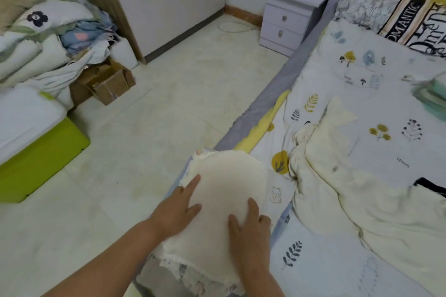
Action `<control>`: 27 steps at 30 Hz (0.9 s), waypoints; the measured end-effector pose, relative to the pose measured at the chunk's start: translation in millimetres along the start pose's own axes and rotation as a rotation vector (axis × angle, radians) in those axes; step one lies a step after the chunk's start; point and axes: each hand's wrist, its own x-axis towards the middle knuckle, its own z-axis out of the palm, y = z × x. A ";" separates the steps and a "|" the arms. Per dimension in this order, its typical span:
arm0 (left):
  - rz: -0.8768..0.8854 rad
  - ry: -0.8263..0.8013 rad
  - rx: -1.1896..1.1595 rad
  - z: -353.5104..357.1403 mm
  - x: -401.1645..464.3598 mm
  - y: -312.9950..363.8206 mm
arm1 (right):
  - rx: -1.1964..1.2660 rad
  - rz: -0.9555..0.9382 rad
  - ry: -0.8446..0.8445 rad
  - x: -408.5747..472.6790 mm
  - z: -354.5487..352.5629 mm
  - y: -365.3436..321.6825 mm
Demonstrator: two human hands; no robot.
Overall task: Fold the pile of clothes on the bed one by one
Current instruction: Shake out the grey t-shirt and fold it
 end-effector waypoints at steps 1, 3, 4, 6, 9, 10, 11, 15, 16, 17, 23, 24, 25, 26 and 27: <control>-0.007 0.024 0.025 4.2 -0.3 1.1 | -0.053 0.025 0.019 0.7 -1.6 -2.8; 0.007 0.171 0.100 9.2 -1.7 2.2 | -0.146 0.008 0.108 -0.2 -3.5 -9.6; 0.034 0.237 0.118 11.6 -3.0 2.1 | -0.188 -0.027 0.152 -1.5 -2.3 -10.4; 0.094 0.250 0.160 16.4 -5.8 2.2 | -0.293 -0.107 0.153 -6.3 5.5 -8.1; 0.094 0.102 0.185 26.3 -8.8 -7.1 | -0.427 -0.152 0.051 -19.2 19.9 5.1; 0.085 0.064 0.182 29.8 -8.7 -10.6 | -0.456 -0.180 0.081 -21.7 21.9 7.6; 0.080 0.037 0.172 32.9 -9.0 -13.3 | -0.432 -0.196 0.104 -21.7 23.9 11.4; 0.061 0.001 0.104 31.5 -13.4 -11.4 | -0.390 -0.183 0.052 -18.7 27.8 19.2; 0.063 -0.008 0.105 27.1 -14.7 -8.4 | -0.381 -0.170 0.012 -16.3 28.3 21.9; 0.067 -0.015 0.117 22.6 -16.1 -5.6 | -0.351 -0.166 0.008 -14.1 27.7 24.7; 0.063 0.063 0.313 -4.3 -22.8 17.7 | -0.230 -0.204 -0.041 -18.1 -2.7 21.2; 0.083 0.086 0.338 -8.5 -24.5 23.6 | -0.216 -0.219 -0.035 -21.3 -10.3 21.4; 0.112 0.101 0.359 -12.1 -26.7 30.2 | -0.216 -0.243 -0.034 -24.7 -18.4 21.4; 0.141 0.104 0.375 -15.1 -29.0 37.8 | -0.227 -0.273 -0.033 -28.2 -26.1 22.4; 0.171 0.101 0.384 -17.5 -31.3 45.7 | -0.247 -0.303 -0.035 -31.6 -33.9 24.6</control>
